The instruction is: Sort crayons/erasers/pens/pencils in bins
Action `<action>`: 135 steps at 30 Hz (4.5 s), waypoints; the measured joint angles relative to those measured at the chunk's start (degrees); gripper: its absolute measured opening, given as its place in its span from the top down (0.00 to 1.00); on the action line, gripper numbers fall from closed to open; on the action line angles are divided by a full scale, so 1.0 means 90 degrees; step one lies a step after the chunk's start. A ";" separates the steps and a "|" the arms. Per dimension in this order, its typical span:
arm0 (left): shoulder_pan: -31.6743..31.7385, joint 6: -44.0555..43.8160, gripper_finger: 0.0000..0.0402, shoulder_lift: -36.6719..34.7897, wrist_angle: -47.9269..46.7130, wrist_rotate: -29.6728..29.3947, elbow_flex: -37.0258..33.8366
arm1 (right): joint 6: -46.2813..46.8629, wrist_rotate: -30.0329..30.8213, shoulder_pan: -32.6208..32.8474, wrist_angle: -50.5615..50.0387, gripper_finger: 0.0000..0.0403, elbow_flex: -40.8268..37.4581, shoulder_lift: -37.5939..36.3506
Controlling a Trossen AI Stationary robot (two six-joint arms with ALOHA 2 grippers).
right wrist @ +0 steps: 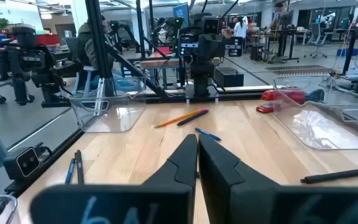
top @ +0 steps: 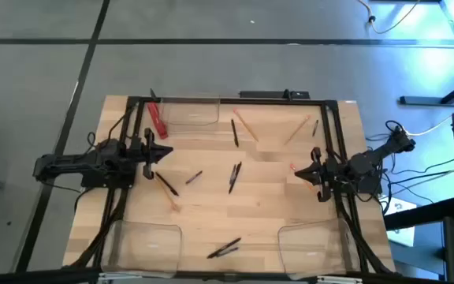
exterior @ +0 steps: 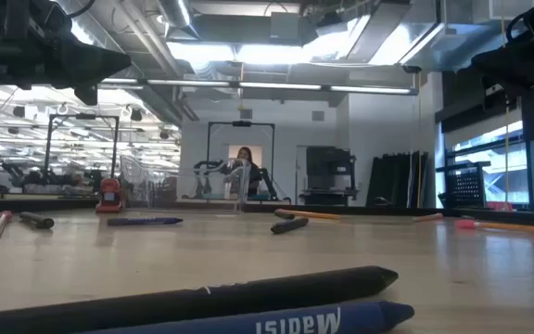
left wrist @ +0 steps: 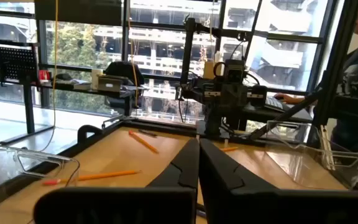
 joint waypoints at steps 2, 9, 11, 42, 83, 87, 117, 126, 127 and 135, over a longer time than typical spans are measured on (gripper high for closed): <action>0.0000 0.0000 1.00 0.0000 -0.0002 -0.0001 0.0000 | 0.0002 0.0000 0.0000 -0.0001 0.96 -0.0001 -0.0001; -0.0001 0.0000 1.00 0.0000 -0.0002 -0.0001 0.0000 | 0.0001 0.0000 0.0000 -0.0001 0.96 -0.0001 -0.0002; 0.0000 0.0000 1.00 0.0000 0.0000 0.0000 -0.0002 | 0.0001 0.0000 0.0000 -0.0001 0.96 0.0000 -0.0001; 0.0001 0.0000 1.00 0.0000 -0.0001 -0.0001 -0.0002 | 0.0001 0.0000 0.0000 -0.0002 0.96 0.0001 -0.0001; 0.0000 0.1576 1.00 0.2331 -0.2254 -0.0390 0.4058 | -0.0019 0.0000 0.0000 0.0000 0.96 -0.0001 0.0000; -0.0001 0.1081 1.00 0.3612 -0.3393 -0.0570 0.5002 | -0.0024 0.0000 0.0000 0.0000 0.96 0.0001 -0.0001; -0.0851 -0.2202 1.00 0.6154 -0.4961 -0.0501 0.5986 | 0.0659 -0.0478 -0.0002 -0.3060 0.96 0.4281 0.3133; -0.0890 -0.2399 1.00 0.6192 -0.4978 -0.0574 0.5986 | 0.0671 -0.0576 -0.0002 -0.3622 0.96 0.5311 0.4050; -0.0918 -0.2395 1.00 0.6212 -0.4997 -0.0572 0.5986 | 0.0669 -0.0576 -0.0002 -0.3682 0.96 0.5378 0.4096; -0.1067 -0.2970 0.97 0.6575 -0.5068 -0.0470 0.5986 | 0.0663 -0.0576 -0.0001 -0.3750 0.96 0.5455 0.4185</action>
